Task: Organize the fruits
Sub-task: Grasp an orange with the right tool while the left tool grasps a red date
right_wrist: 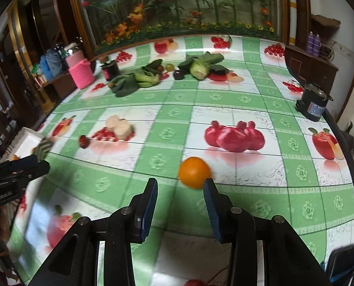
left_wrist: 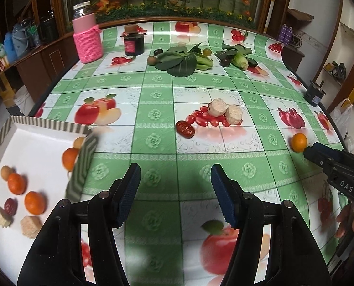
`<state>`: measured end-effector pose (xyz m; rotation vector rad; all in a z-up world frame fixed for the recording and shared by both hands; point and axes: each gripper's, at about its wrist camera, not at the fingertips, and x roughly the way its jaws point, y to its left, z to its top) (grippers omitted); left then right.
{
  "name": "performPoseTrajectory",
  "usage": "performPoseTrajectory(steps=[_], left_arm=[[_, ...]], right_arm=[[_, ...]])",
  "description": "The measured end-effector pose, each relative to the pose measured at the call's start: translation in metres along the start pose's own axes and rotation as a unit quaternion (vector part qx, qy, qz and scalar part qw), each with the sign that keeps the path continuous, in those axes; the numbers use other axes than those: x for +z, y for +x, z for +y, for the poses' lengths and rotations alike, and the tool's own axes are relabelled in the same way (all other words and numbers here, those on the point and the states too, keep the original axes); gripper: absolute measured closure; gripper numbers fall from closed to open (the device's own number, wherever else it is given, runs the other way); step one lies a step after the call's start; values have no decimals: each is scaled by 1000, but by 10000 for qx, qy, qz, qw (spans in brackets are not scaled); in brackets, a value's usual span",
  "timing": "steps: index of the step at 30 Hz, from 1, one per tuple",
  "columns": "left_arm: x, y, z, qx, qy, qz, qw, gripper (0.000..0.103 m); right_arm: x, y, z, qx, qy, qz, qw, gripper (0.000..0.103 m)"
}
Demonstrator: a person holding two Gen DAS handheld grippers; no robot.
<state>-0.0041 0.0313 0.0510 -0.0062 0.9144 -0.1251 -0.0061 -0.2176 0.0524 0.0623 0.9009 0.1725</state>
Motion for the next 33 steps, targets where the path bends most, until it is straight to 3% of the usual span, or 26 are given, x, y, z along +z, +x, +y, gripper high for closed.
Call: performPoseTrajectory(steps=[5, 19, 20, 22, 23, 24, 33], left_arm=[[8, 14, -4, -59, -5, 89, 9999, 42], [40, 68, -2, 142, -362, 215, 9990, 42], [40, 73, 0, 138, -423, 265, 9987, 43], [40, 77, 4, 249, -480, 191, 9984, 59], [41, 78, 4, 277, -455, 218, 9983, 76], [40, 78, 5, 303, -427, 173, 9985, 80], [21, 44, 20, -2, -497, 95, 9987, 84]], right_arm=[[5, 20, -7, -135, -99, 167, 9997, 64], [6, 33, -19, 553, 203, 111, 9982, 69], [6, 33, -18, 562, 178, 106, 9982, 69], [6, 33, -18, 624, 173, 104, 9978, 69], [6, 33, -17, 627, 172, 106, 9978, 69], [5, 33, -18, 622, 163, 103, 9979, 69], [4, 21, -8, 936, 210, -41, 9954, 69]])
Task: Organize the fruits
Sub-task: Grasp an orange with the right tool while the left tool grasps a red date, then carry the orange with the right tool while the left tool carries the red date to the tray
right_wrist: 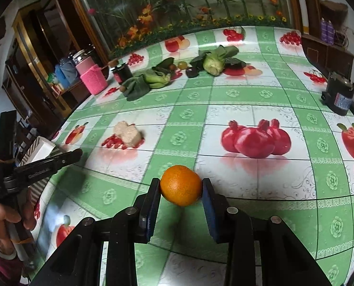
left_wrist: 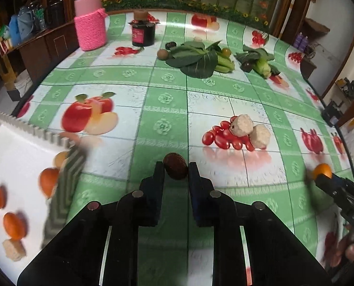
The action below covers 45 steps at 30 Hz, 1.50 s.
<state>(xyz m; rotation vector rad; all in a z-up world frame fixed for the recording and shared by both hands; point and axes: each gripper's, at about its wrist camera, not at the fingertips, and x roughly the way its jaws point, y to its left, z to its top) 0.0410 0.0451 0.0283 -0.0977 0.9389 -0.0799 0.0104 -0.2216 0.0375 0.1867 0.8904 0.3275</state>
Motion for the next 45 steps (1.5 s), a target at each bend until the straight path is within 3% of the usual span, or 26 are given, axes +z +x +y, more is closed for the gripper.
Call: performPoseTrajectory(steps=[11, 17, 27, 35, 45], left_arm=[[-26, -70, 34, -293, -88, -317, 9990, 84], [-44, -105, 68, -98, -70, -450, 9989, 84], [-76, -157, 157, 472, -572, -643, 9952, 84], [-101, -154, 204, 573, -1011, -428, 9923, 84], [-113, -142, 221, 730, -1127, -270, 9906, 84]], right_arm=[[-4, -6, 70, 656, -369, -36, 9972, 69], [-8, 2, 128, 1096, -771, 72, 9910, 69], [-9, 16, 219, 1841, -1357, 229, 9732, 70], [-17, 32, 294, 2147, -2009, 531, 9543, 70], [-40, 65, 343, 2352, -2375, 1002, 9371, 70]])
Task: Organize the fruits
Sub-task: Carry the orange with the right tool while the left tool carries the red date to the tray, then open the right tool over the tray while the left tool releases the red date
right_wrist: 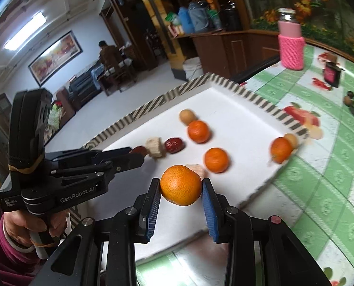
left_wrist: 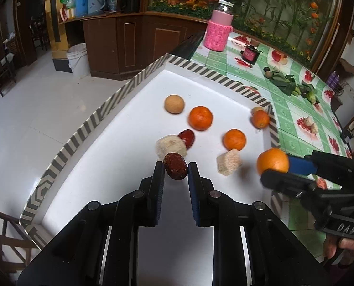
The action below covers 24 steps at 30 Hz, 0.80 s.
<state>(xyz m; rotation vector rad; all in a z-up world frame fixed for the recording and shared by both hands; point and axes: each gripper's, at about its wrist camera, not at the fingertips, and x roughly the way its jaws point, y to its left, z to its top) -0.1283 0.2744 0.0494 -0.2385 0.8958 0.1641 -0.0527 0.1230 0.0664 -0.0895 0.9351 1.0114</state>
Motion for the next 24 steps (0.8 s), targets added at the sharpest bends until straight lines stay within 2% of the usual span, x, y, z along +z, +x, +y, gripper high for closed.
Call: performPoseTrajectory(steps=[10, 18, 21, 22, 23, 24], left_arm=[[-3, 8, 6, 146, -23, 72, 9999, 84], [-2, 9, 5, 230, -14, 93, 9997, 84], [-2, 9, 3, 372, 60, 105, 9992, 84], [-3, 8, 3, 398, 77, 107, 9991, 83], [-3, 7, 3, 431, 89, 111, 9990, 78], [-4, 7, 2, 452, 95, 115, 9989, 68]], right_arm=[[-2, 34, 18, 95, -321, 401, 9986, 70], [-3, 42, 20, -243, -512, 421, 9975, 70], [-1, 46, 20, -441, -593, 462, 9962, 69], [-1, 47, 21, -506, -636, 476, 9955, 69], [-1, 48, 21, -549, -664, 491, 9951, 69], [-1, 48, 21, -562, -671, 508, 9949, 68]])
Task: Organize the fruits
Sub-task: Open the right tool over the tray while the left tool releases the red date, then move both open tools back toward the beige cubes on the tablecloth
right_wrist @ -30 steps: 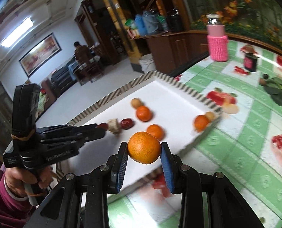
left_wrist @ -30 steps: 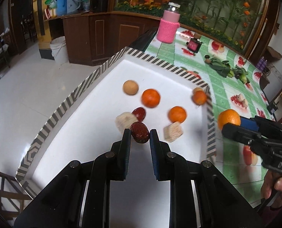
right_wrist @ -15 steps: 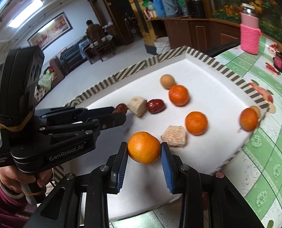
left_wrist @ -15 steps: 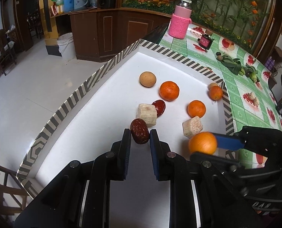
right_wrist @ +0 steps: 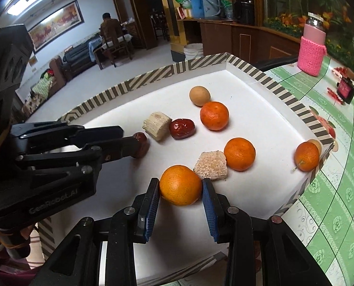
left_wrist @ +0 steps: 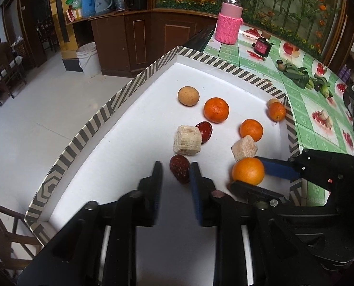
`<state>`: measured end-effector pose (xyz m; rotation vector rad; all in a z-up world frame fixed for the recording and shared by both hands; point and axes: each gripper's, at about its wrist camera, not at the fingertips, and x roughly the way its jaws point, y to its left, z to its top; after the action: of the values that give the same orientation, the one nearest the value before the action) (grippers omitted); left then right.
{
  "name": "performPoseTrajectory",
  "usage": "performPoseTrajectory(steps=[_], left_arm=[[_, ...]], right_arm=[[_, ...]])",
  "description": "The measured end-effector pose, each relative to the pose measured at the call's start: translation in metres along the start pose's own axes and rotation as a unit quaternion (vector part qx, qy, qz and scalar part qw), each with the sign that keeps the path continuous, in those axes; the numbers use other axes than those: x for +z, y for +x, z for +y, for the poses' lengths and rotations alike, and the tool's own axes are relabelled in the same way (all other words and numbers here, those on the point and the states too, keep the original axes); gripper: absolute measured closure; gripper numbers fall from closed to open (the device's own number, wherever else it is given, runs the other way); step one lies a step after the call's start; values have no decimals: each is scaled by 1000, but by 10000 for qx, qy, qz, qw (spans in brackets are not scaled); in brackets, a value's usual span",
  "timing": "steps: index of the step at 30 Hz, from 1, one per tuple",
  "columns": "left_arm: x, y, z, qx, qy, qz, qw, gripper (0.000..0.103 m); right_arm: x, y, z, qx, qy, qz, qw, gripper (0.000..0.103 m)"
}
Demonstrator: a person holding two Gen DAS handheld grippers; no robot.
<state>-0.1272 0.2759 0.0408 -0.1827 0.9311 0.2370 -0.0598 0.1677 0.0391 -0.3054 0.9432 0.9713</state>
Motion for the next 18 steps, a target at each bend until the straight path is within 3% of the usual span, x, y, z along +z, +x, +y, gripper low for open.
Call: performPoseTrajectory(steps=[2, 3, 13, 18], left_arm=[[-1, -1, 1, 31, -27, -15, 10000, 53], [-1, -3, 2, 26, -46, -41, 10000, 52], [10, -16, -8, 208, -249, -375, 9988, 52], [17, -32, -45, 255, 99, -776, 9966, 52]], right_arm=[[-1, -3, 0, 60, 23, -6, 10000, 68], [-2, -7, 0, 78, 21, -48, 10000, 68], [-15, -56, -18, 56, 324, -626, 9975, 67], [-29, -83, -43, -231, 640, -835, 9942, 67]])
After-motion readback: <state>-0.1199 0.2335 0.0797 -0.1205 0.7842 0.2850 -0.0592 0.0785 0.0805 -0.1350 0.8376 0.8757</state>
